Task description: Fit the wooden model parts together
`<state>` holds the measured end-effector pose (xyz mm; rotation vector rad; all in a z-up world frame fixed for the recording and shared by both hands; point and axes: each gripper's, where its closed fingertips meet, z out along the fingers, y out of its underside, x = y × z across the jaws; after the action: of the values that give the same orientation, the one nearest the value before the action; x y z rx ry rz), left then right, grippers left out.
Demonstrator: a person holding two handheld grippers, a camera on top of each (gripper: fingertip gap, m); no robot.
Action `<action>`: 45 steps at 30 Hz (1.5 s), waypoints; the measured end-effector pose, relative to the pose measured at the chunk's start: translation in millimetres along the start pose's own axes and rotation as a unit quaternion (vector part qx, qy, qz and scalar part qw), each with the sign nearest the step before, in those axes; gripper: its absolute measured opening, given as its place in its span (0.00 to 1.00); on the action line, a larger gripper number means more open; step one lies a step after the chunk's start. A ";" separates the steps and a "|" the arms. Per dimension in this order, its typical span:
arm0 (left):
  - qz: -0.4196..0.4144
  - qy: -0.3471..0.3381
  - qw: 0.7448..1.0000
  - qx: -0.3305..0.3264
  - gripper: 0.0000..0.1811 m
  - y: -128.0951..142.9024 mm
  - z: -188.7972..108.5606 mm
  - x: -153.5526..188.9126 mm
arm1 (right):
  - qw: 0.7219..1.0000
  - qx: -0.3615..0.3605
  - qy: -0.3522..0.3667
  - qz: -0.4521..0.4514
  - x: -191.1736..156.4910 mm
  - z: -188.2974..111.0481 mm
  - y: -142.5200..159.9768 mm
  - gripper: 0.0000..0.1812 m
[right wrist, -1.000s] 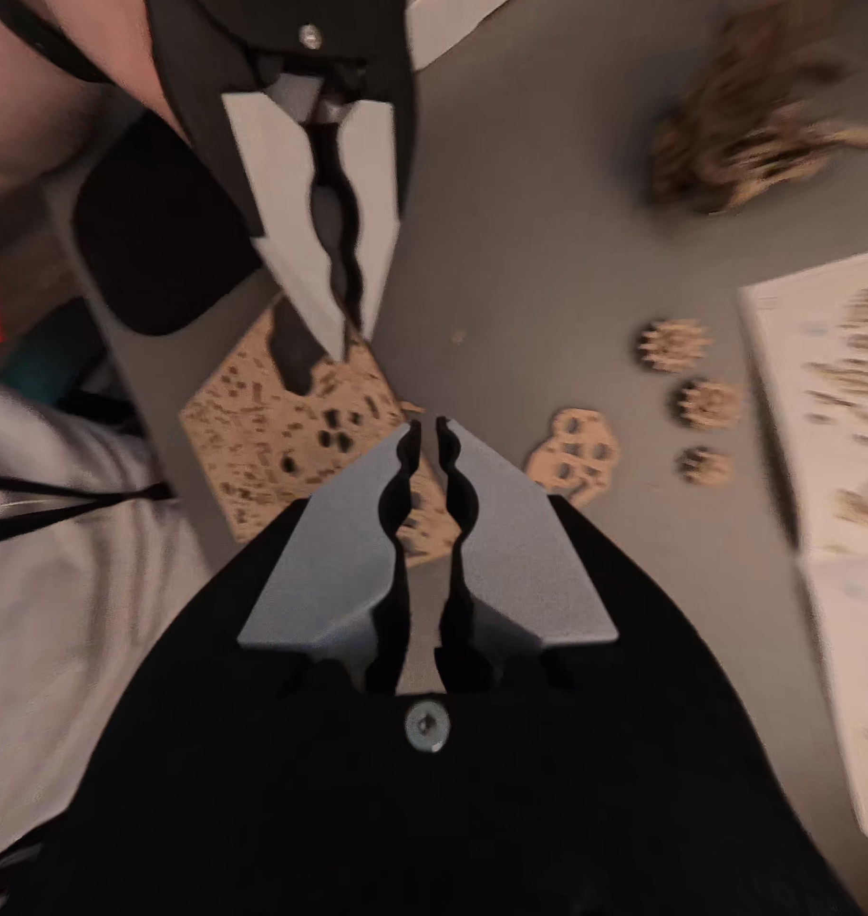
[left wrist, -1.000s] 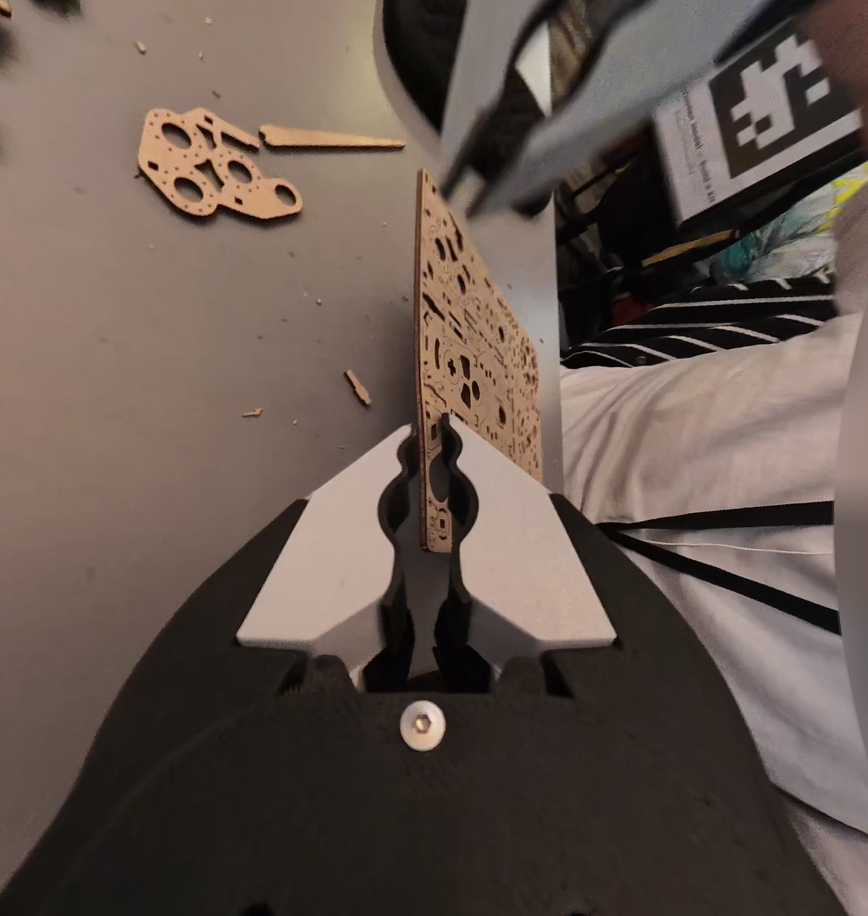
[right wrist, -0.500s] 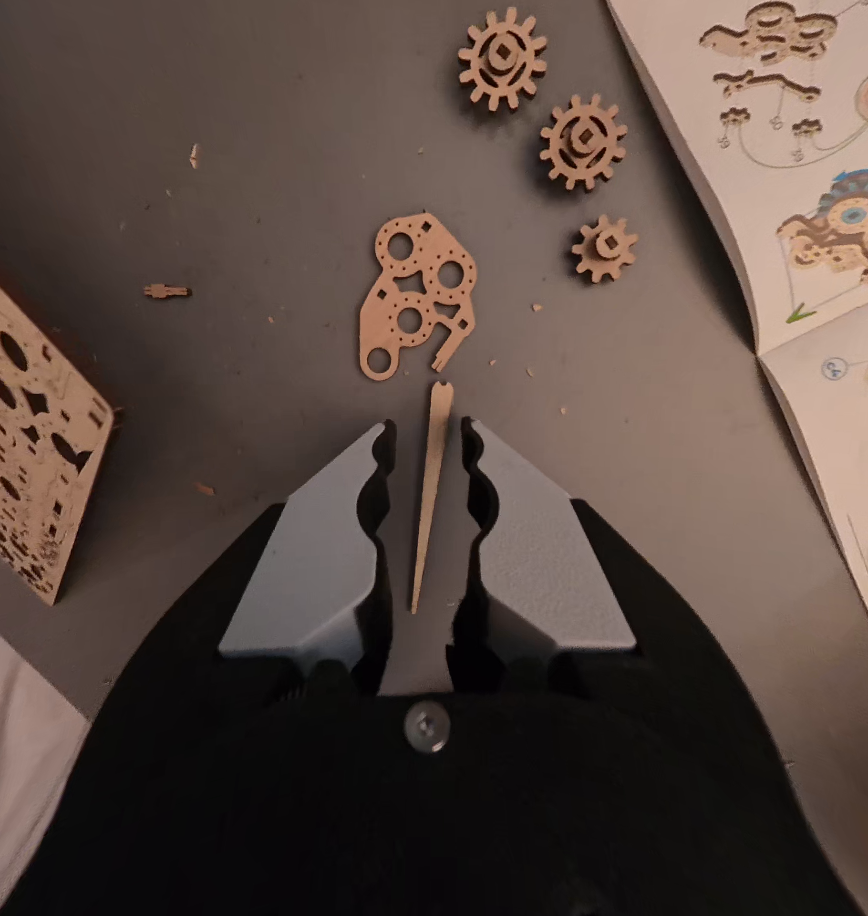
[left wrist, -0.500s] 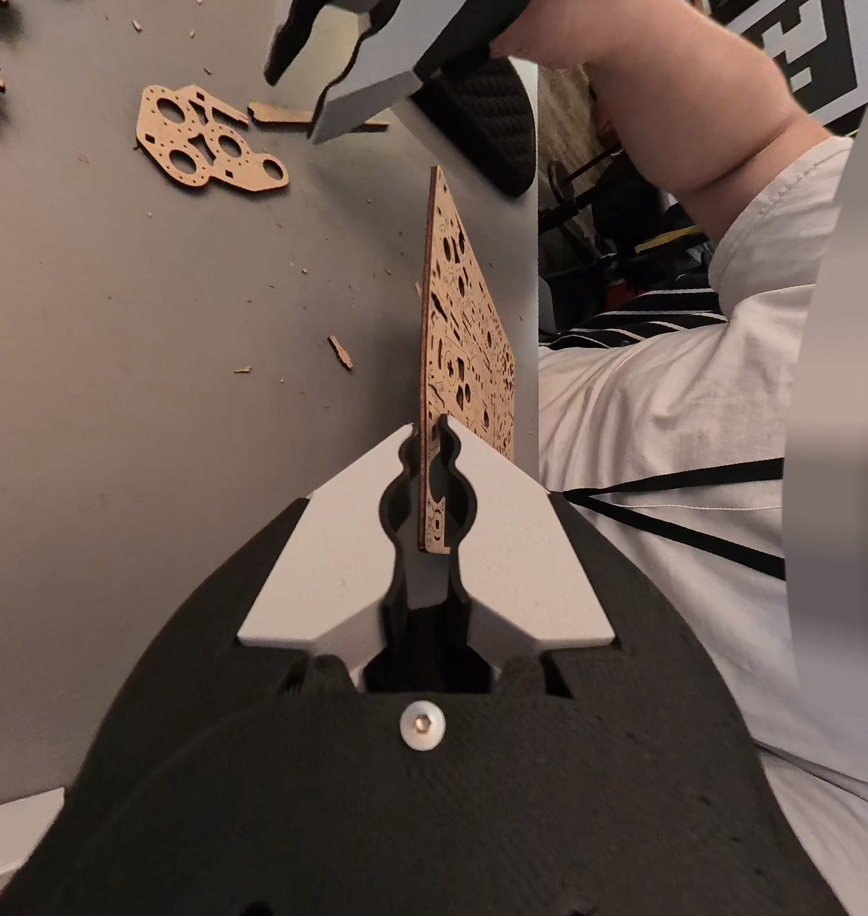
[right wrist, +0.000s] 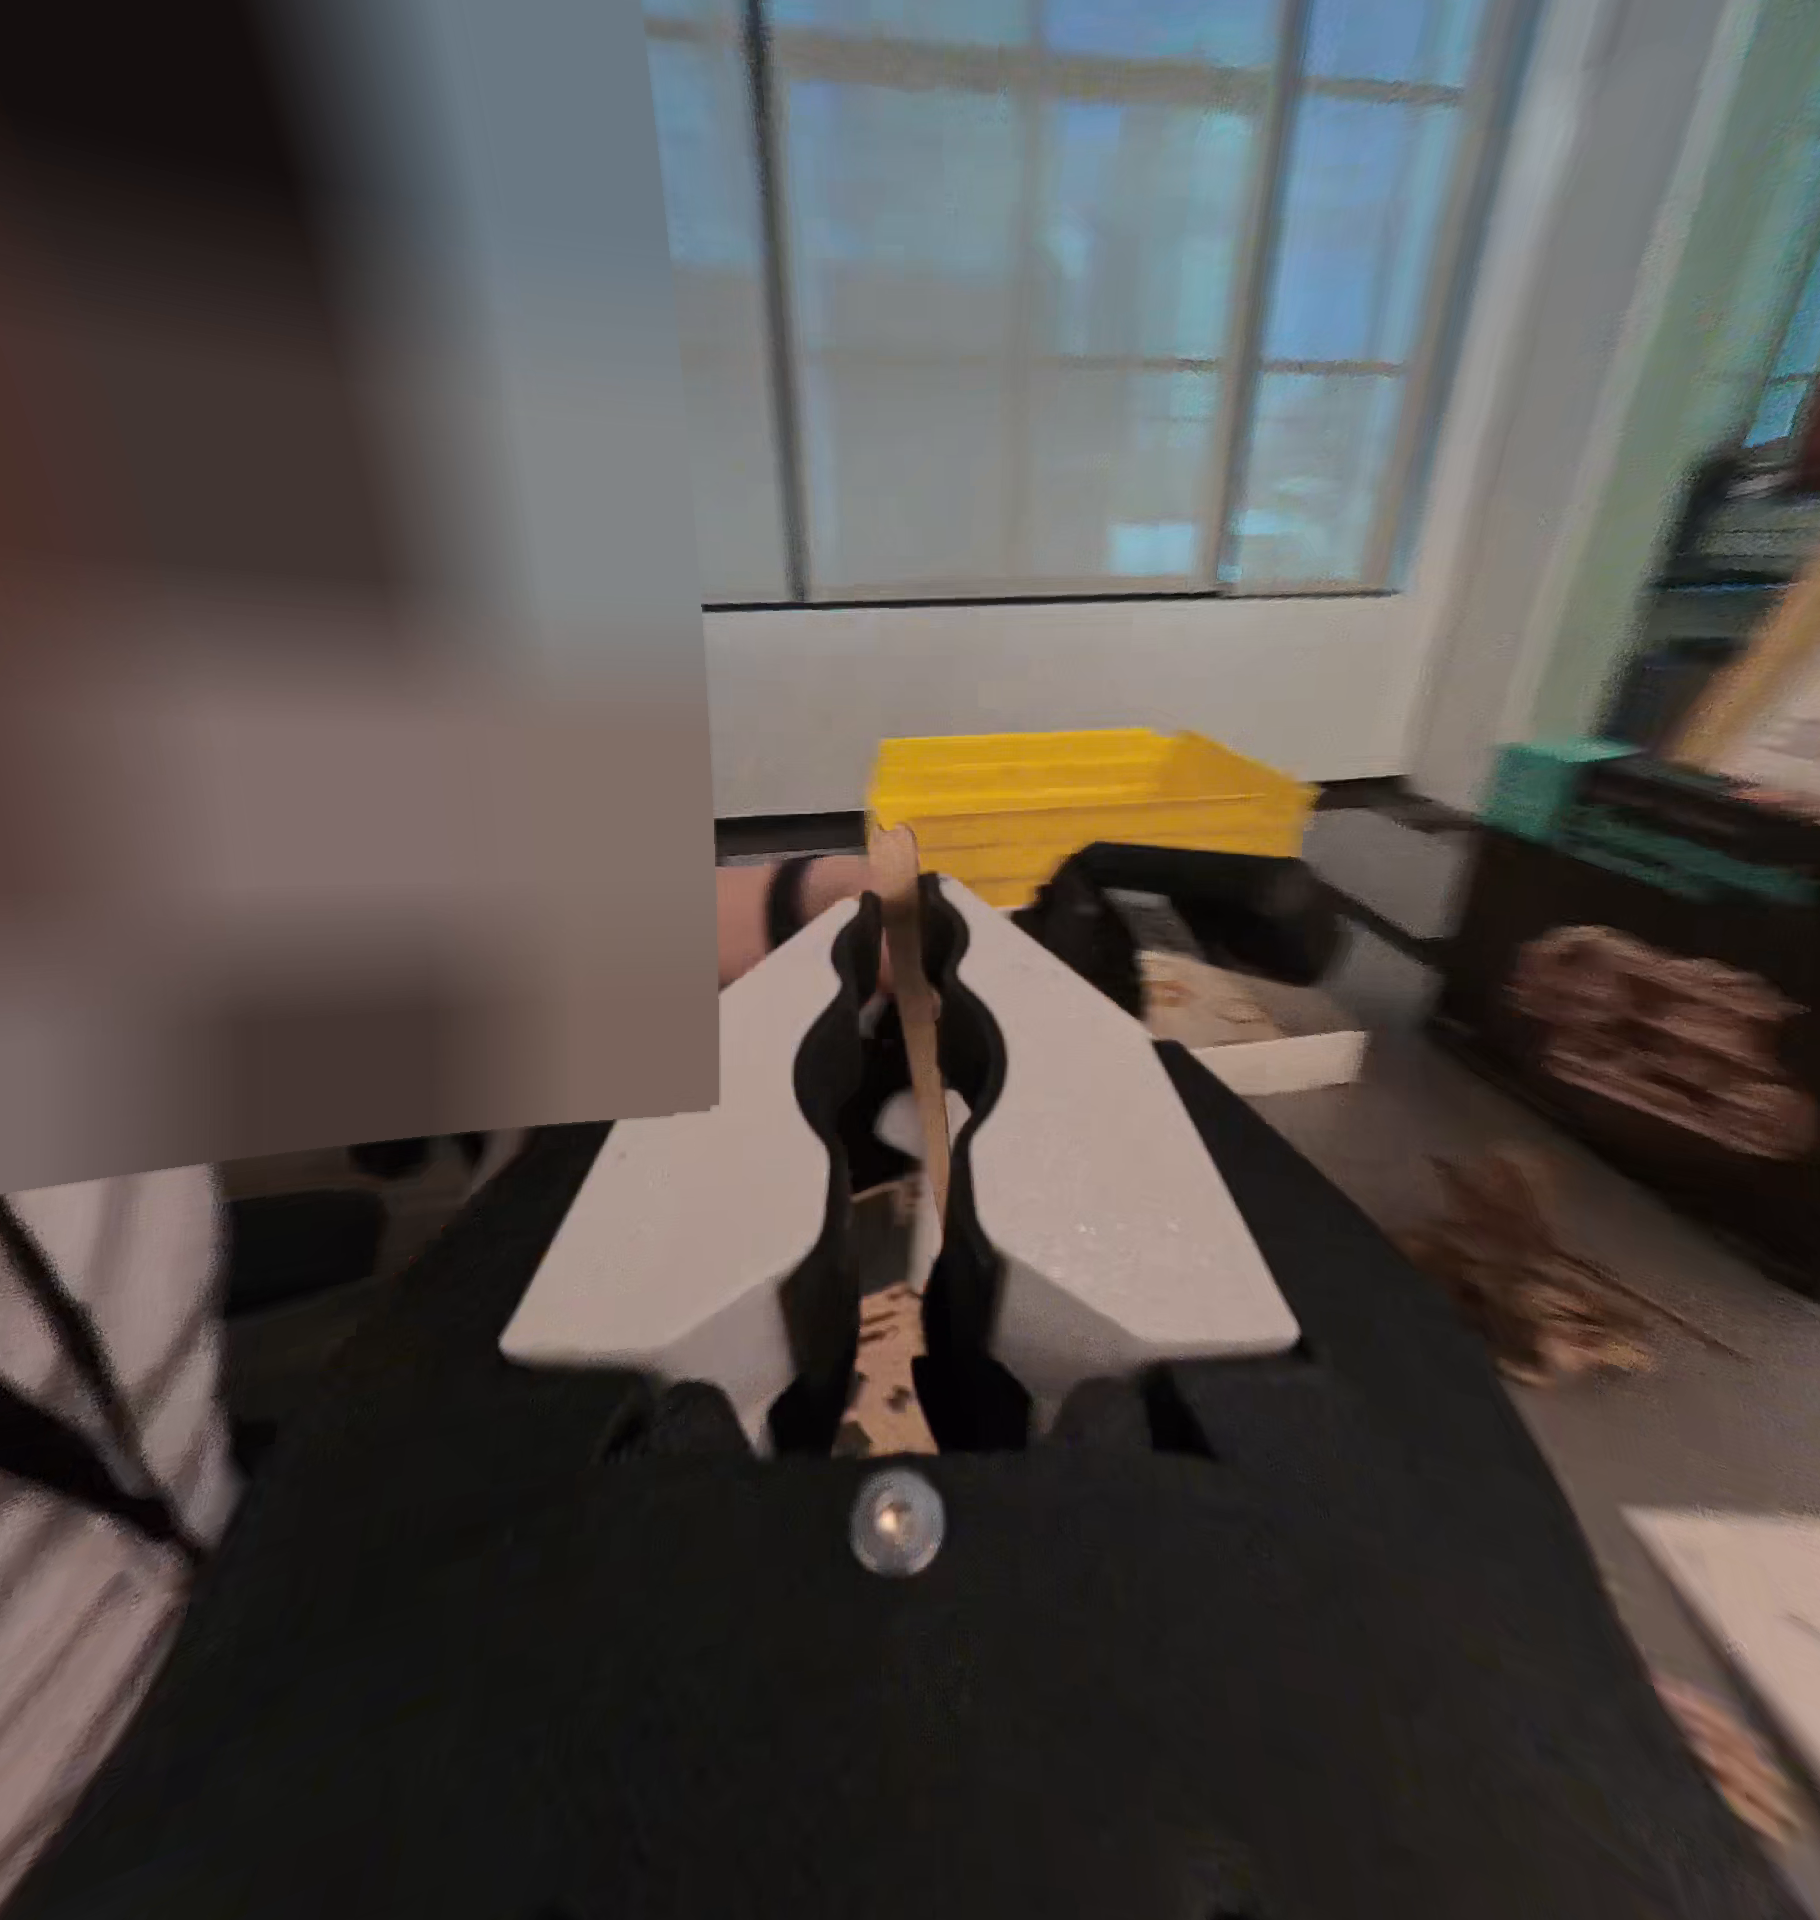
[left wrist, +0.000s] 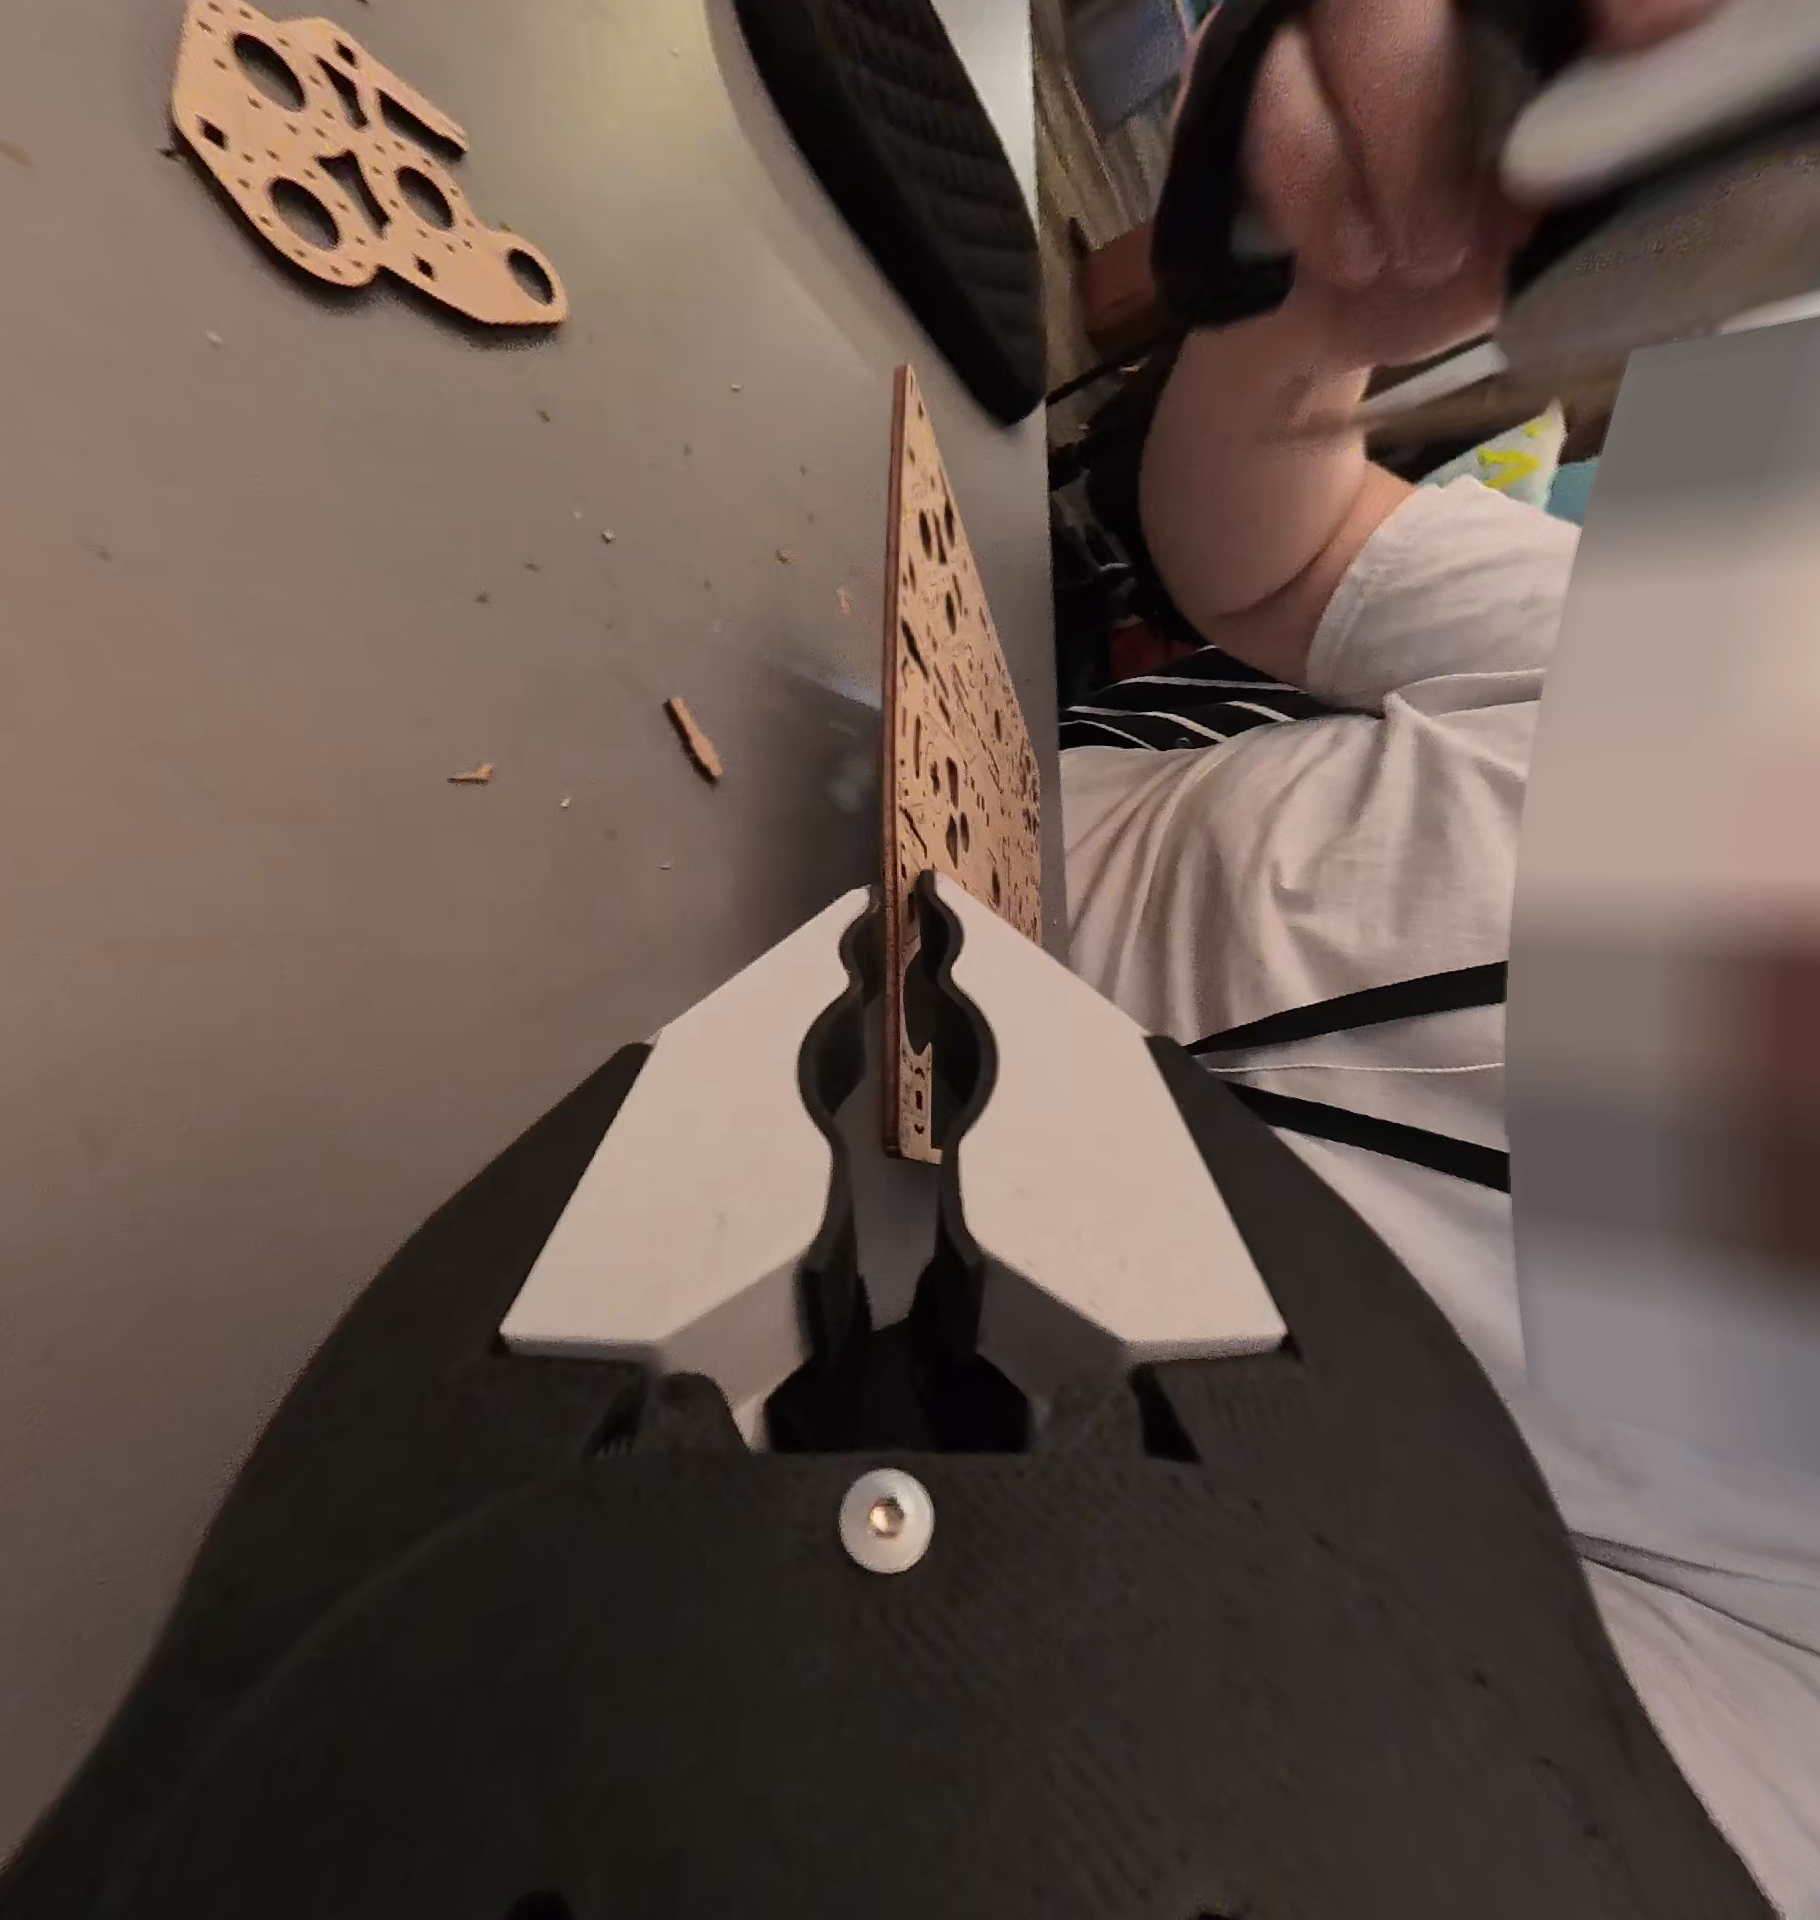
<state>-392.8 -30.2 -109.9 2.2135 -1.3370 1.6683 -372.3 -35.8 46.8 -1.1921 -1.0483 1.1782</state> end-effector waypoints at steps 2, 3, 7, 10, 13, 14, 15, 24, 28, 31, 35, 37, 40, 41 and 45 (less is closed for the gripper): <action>0.002 0.006 1.000 -0.005 0.02 1.8 3.0 0.2 | 0.999 0.025 -0.022 0.017 -2.5 9.3 6.2 0.03; 0.000 0.006 1.000 -0.008 0.02 2.9 4.1 -1.0 | 0.999 0.042 -0.022 0.016 -0.2 11.0 6.1 0.03; -0.009 0.021 1.000 -0.005 0.02 3.1 6.1 -1.4 | 0.993 0.007 -0.044 0.112 -1.1 35.7 40.2 0.02; -0.015 0.029 0.999 -0.005 0.02 3.5 6.5 -2.1 | 0.988 -0.018 -0.040 0.146 -4.9 45.8 55.8 0.00; -0.018 0.034 0.999 -0.006 0.02 4.6 6.7 -1.9 | 0.987 -0.029 -0.023 0.157 -3.5 45.9 59.6 0.00; -0.020 0.033 0.999 -0.008 0.02 5.7 6.8 -2.8 | 0.987 -0.045 -0.017 0.154 -3.0 44.3 64.5 0.00; -0.020 0.035 0.999 -0.007 0.02 5.6 6.8 -2.7 | 0.986 -0.060 -0.017 0.152 -4.7 42.2 68.6 0.00; -0.074 0.026 0.997 -0.023 0.03 15.5 13.3 -19.0 | 0.978 -0.184 0.080 0.063 22.8 22.5 88.1 0.00; -0.064 0.032 0.996 -0.043 0.02 23.4 9.0 -13.0 | 0.941 -0.294 0.162 0.040 72.9 -0.5 112.4 0.13; -0.053 0.018 0.997 -0.049 0.03 25.5 2.6 -9.0 | 0.910 -0.350 0.201 0.089 102.8 -4.3 132.7 0.13; -0.045 0.008 0.998 -0.050 0.02 24.0 -2.5 -2.2 | 0.848 -0.458 0.194 0.186 104.8 1.7 184.0 0.19; -0.041 0.002 0.998 -0.050 0.02 23.7 -4.8 0.3 | 0.841 -0.466 0.194 0.194 96.0 8.3 199.7 0.20; -0.032 -0.009 0.998 -0.048 0.02 22.1 -10.1 3.8 | 0.839 -0.473 0.229 0.141 97.3 8.1 209.0 0.16; -0.030 -0.010 0.998 -0.046 0.02 21.3 -12.0 5.5 | 0.835 -0.483 0.239 0.110 98.8 4.8 210.3 0.11; -0.026 -0.021 0.999 -0.037 0.02 18.9 -18.2 5.4 | 0.843 -0.491 0.217 0.039 94.6 2.5 208.3 0.02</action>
<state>-418.7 -35.8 -106.1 2.2328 -1.3167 1.5394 -385.4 57.9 -161.5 -2.1846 -1.2756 0.3036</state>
